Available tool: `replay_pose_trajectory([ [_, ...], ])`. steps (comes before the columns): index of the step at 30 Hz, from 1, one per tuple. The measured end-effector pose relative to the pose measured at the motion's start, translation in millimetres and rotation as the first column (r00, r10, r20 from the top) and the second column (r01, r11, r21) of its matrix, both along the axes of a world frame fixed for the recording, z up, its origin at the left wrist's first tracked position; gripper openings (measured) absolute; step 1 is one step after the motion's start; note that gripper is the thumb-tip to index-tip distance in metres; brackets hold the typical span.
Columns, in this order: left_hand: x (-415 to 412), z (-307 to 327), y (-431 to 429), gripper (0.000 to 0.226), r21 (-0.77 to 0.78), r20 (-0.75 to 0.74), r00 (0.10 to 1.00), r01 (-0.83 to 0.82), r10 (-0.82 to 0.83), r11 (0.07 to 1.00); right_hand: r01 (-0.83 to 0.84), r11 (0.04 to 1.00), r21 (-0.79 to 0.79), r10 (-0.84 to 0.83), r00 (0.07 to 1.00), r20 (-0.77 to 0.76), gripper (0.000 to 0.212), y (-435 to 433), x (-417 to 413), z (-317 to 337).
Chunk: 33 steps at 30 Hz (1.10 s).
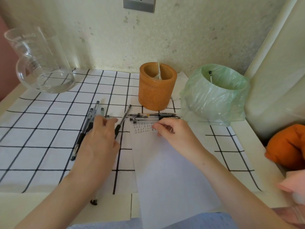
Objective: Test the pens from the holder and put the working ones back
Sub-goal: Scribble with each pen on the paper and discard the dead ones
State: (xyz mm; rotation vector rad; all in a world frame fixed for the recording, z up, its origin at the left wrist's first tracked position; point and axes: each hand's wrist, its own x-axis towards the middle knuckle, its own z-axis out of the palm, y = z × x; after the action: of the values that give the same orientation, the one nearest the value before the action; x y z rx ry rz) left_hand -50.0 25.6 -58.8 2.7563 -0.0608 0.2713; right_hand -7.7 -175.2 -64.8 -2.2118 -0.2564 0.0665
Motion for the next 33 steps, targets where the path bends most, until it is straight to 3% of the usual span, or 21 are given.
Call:
replay_pose_trajectory([
  [5, 4.4, 6.8, 3.6, 0.033, -0.002, -0.011, 0.998, -0.058, 0.058, 0.998, -0.036, 0.993, 0.115, 0.05, 0.992, -0.114, 0.02, 9.6, -4.2, 0.6],
  [10, 4.2, -3.9, -3.2, 0.044, 0.145, -0.061, 0.995, -0.065, 0.074, 0.987, -0.028, 0.994, 0.103, 0.041, 0.991, -0.126, 0.02, 8.6, -5.9, 2.3],
  [17, 10.4, -6.5, 0.3, 0.025, 0.161, -0.064, 0.991, -0.104, 0.116, 0.981, -0.03, 0.997, 0.071, 0.039, 0.989, -0.142, 0.02, 6.6, -6.0, 3.0],
  [23, 12.5, -9.0, 9.1, 0.032, 0.211, -0.015, 0.993, -0.113, 0.119, 0.971, -0.037, 0.997, 0.07, 0.047, 0.988, -0.148, 0.02, 7.0, -5.3, 2.9],
  [33, 12.3, -2.8, 2.3, 0.035, -0.048, 0.02, 0.999, -0.045, 0.046, 0.998, -0.041, 0.998, 0.053, 0.048, 0.989, -0.143, 0.02, 8.9, -5.7, 2.4],
])
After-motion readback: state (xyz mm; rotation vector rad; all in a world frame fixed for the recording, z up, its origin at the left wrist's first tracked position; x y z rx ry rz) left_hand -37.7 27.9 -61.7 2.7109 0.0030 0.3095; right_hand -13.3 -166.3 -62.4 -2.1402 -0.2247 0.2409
